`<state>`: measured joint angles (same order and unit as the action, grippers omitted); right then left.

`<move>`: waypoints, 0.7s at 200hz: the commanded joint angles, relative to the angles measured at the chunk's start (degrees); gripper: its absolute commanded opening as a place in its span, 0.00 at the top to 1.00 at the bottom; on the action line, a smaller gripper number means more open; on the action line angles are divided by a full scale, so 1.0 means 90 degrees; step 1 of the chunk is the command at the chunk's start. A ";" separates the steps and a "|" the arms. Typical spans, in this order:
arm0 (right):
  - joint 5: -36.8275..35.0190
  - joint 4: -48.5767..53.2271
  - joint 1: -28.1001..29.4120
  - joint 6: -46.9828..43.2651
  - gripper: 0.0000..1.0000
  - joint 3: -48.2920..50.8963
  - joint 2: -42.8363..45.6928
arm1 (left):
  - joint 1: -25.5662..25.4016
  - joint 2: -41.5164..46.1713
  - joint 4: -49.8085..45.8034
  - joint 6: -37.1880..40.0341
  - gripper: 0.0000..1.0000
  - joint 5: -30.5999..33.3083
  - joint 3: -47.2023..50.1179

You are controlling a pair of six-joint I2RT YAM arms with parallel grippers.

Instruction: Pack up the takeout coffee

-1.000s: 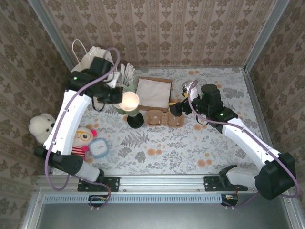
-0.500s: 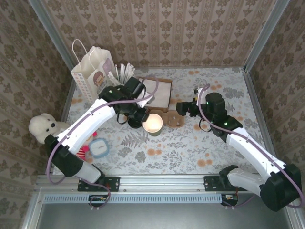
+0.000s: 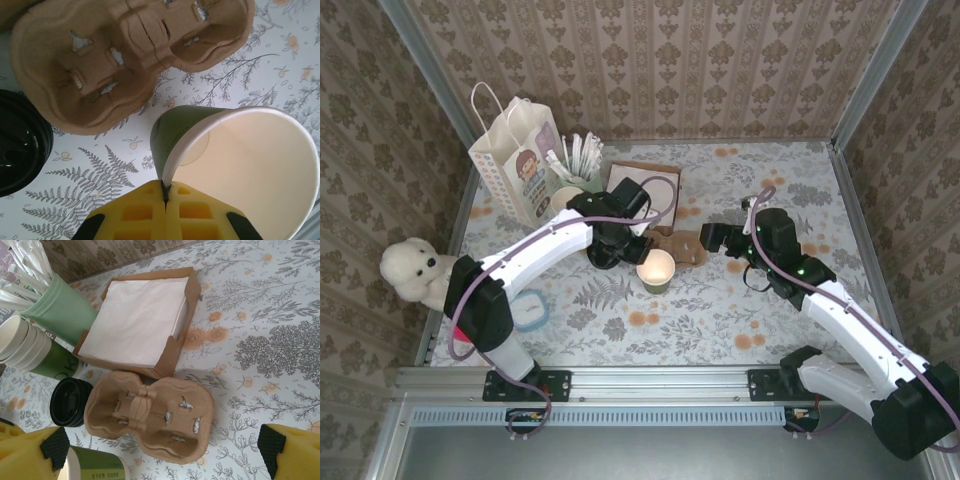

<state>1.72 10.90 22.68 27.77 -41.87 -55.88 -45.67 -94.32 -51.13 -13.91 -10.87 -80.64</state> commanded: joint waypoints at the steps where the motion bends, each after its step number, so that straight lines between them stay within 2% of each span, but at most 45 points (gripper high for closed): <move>1: -0.0213 -0.0054 0.0007 0.0184 0.00 0.0137 0.0180 | -0.0116 0.0048 0.0105 0.0024 1.00 0.0011 0.0163; 34: -0.0298 -0.0087 0.0004 0.0168 0.00 0.0236 0.0230 | -0.0212 0.0060 0.0187 0.0312 0.95 -0.0091 0.0436; 91: -0.0320 -0.0107 0.0009 0.0186 0.00 0.0293 0.0261 | -0.0215 0.0171 0.0484 0.0272 0.92 0.0027 0.0751; 140: -0.0318 -0.0136 0.0009 0.0195 0.00 0.0292 0.0246 | -0.0213 0.0204 0.0443 0.0167 0.82 0.0060 0.0692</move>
<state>0.16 10.50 22.68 28.75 -39.68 -54.68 -47.27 -94.24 -47.05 -12.40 -10.61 -74.50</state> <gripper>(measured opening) 0.999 0.153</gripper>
